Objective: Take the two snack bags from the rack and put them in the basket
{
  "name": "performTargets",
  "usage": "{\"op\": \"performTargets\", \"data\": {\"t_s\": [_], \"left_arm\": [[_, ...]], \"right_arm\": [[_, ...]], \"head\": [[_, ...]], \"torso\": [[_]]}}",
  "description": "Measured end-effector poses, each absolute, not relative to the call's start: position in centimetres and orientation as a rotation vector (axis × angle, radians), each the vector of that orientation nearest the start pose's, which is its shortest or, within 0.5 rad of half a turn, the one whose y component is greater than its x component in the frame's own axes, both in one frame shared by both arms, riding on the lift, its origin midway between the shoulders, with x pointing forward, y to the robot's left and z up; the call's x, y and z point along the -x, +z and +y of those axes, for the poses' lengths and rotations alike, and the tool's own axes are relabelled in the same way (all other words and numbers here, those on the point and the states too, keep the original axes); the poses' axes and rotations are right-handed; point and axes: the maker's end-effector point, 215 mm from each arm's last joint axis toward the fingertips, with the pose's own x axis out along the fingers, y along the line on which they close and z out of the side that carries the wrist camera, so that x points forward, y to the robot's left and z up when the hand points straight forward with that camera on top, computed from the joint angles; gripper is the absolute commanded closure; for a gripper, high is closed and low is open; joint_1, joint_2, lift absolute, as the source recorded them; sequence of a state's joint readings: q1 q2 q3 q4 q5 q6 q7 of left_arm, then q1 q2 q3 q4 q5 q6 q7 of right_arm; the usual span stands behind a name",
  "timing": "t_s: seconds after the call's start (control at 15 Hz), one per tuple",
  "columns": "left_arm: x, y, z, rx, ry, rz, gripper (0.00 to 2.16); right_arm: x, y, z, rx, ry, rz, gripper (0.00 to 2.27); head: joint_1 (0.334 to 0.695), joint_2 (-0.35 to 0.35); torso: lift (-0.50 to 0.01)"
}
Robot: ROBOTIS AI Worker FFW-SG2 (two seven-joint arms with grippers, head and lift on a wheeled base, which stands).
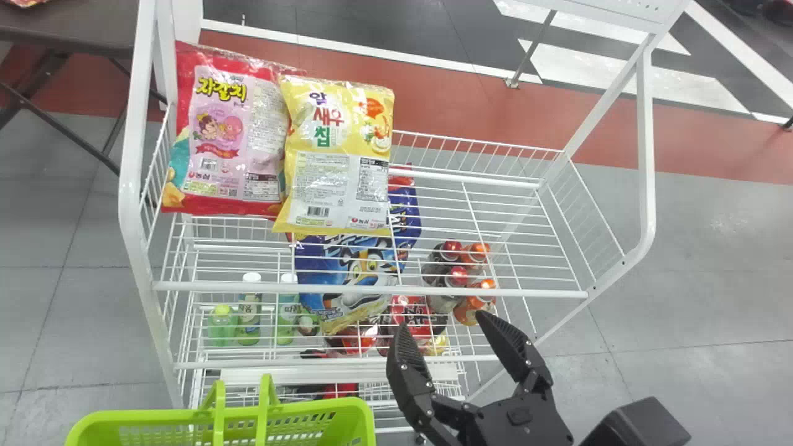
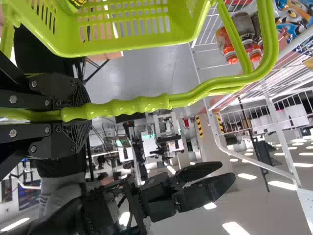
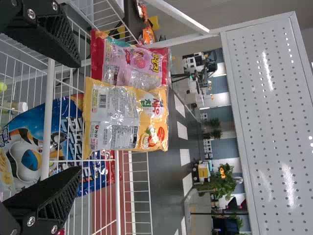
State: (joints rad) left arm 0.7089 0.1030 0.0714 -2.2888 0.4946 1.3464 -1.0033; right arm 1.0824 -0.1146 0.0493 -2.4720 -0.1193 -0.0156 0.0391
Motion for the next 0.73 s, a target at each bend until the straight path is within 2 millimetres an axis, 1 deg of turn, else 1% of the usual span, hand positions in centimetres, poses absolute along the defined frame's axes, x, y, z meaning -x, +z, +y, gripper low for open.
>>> {"op": "performTargets", "data": {"t_s": [0.47, 0.73], "left_arm": [[-13.15, -40.85, 2.09, 0.956, -1.099, 1.072, 1.87], [-13.01, -40.89, 2.05, 0.953, -1.095, 1.072, 1.87]], "right_arm": [[-29.41, -31.29, -19.18, -0.063, 0.138, 0.169, 0.04], [-29.60, -31.89, -19.19, -0.040, 0.135, 0.170, 0.05]], "head": [[0.695, -0.350], [0.695, -0.350]], "torso": [[-0.011], [-0.011]]}}
